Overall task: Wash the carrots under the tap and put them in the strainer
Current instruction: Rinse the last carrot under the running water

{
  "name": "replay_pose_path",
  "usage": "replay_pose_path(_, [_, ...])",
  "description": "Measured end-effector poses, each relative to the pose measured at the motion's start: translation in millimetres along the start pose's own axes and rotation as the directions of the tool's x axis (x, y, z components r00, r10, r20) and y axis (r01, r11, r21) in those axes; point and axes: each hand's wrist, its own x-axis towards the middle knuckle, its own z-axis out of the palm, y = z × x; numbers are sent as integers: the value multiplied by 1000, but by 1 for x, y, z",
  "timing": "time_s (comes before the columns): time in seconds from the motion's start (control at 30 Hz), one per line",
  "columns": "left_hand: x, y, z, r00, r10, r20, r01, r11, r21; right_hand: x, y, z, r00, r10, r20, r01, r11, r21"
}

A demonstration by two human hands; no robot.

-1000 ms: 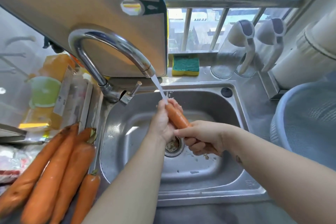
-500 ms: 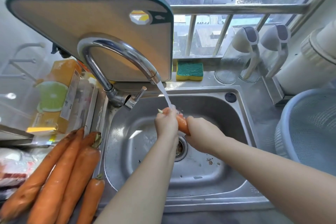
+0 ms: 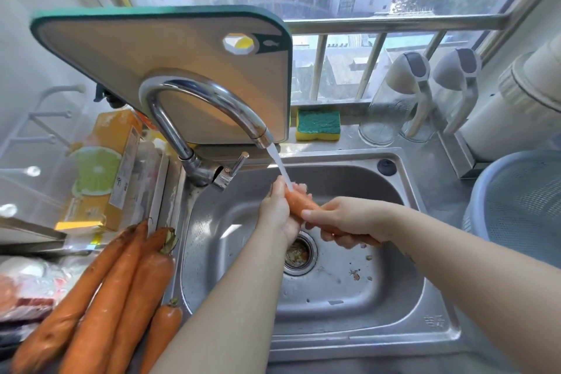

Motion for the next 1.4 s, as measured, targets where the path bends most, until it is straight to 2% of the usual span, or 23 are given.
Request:
replay_pose_path(0.07, [-2,1,2,996,75,-56,-72,996,48,11,-3,6,968,-108,-228,23,937,-347])
replay_pose_path(0.1, [-3,3,4,994,94,-60,-91,995,51,17,-3,11,940,-165,-298,28,909,-416])
replay_pose_path(0.17, [-9,8,7,991,130,-28,-129,990,57,24,-2,19,893,-214,-396,42,916,-400])
replay_pose_path(0.27, [-15,11,5,983,171,60,-176,980,89,29,-6,26,862,-181,-473,125,981,-147])
replay_pose_path(0.33, [-16,12,-2,974,198,108,-208,974,93,30,-12,29,905,-148,-399,174,984,30])
replay_pose_path(0.4, [-14,18,-11,970,216,114,-224,972,65,30,-14,29,949,-161,-272,201,972,124])
replay_pose_path(0.53, [-9,30,-22,975,211,68,-210,978,-20,28,-13,23,976,-208,-57,216,924,317])
replay_pose_path(0.73, [-13,27,-11,956,264,124,-277,955,102,27,-24,27,963,-128,-239,205,919,336])
replay_pose_path(0.87, [-10,32,-15,960,253,123,-261,964,50,23,-20,21,985,-133,-109,170,849,501])
replay_pose_path(0.93, [-10,31,-14,958,261,123,-268,962,46,23,-20,21,983,-123,-136,174,863,475])
replay_pose_path(1.07, [-16,27,-7,953,245,177,-265,959,100,23,-23,28,951,-104,-290,221,886,408])
replay_pose_path(1.23, [-10,32,-16,958,236,165,-248,967,53,22,-19,24,968,-160,-193,226,888,401])
replay_pose_path(1.4, [-8,31,-17,963,218,160,-221,975,5,21,-25,24,978,-67,-199,147,895,421])
